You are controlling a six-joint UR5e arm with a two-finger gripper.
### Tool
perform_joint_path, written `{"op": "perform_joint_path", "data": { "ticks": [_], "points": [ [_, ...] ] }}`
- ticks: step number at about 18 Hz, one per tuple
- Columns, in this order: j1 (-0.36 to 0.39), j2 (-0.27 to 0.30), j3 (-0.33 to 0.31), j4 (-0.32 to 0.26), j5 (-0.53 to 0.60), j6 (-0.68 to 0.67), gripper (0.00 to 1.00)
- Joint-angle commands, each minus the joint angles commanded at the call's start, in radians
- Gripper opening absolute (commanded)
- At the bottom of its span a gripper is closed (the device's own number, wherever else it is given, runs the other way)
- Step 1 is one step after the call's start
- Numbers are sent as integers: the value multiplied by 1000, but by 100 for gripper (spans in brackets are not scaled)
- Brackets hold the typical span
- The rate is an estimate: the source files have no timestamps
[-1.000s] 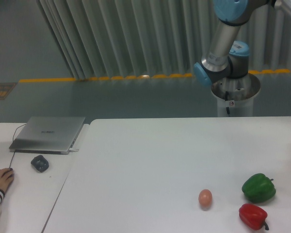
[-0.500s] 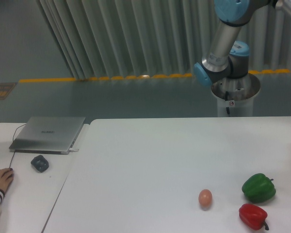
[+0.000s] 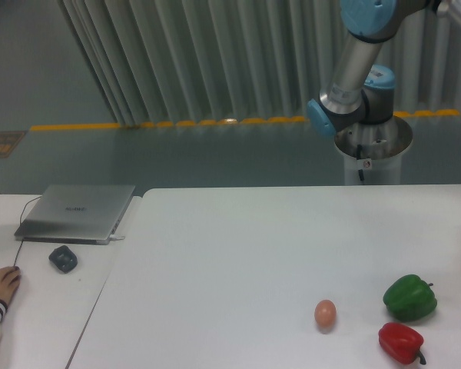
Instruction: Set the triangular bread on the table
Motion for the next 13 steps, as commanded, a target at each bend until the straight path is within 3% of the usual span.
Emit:
{"op": "perform_joint_path", "data": {
  "ticks": [3,4,13],
  "points": [
    [0,3,17,-21,0,-15,19],
    [-2,6,28,-44,0,-32,4],
    [-3,14,141,-193,-20,-46,2]
  ]
}}
